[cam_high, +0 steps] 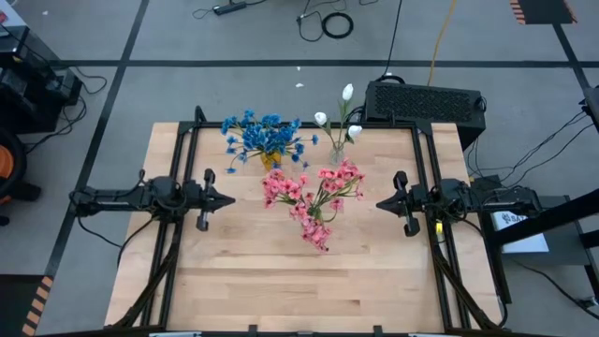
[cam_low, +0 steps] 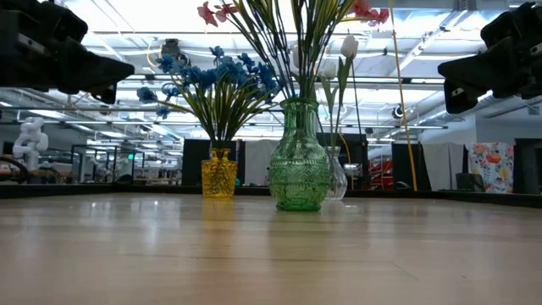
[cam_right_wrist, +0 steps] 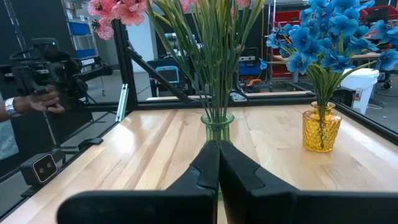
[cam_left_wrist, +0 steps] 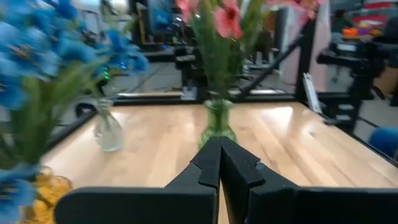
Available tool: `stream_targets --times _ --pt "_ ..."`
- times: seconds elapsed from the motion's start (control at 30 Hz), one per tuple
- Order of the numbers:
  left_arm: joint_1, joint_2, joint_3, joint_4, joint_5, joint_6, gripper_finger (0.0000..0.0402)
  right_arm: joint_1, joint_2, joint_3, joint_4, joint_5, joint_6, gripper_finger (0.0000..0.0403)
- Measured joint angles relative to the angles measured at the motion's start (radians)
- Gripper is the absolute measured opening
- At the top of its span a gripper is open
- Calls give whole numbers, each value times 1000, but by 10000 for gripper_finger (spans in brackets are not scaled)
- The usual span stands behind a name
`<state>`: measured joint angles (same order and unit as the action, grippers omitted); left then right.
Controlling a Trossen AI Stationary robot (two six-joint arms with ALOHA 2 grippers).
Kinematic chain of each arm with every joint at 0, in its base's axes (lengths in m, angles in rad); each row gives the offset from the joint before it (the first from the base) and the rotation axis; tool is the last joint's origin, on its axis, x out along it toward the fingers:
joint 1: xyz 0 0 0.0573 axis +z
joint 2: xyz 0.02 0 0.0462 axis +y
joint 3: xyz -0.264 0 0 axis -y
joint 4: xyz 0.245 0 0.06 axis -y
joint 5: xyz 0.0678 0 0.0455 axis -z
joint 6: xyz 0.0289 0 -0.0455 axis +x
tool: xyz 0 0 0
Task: Sort flowers into vase by color
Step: Return to Home Position
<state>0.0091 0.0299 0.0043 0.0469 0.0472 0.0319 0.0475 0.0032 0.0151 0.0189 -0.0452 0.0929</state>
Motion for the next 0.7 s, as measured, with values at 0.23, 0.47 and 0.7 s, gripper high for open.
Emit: stream_targets --times 0.23,0.47,0.7 --pt "-50 0 0 -29 11 2 3 0 0 0 0 0 0 0" --pt "-58 0 0 -28 -55 -46 10 0 0 0 0 0 0 0" --pt "-58 0 0 -27 -57 -46 17 0 0 0 0 0 0 0"
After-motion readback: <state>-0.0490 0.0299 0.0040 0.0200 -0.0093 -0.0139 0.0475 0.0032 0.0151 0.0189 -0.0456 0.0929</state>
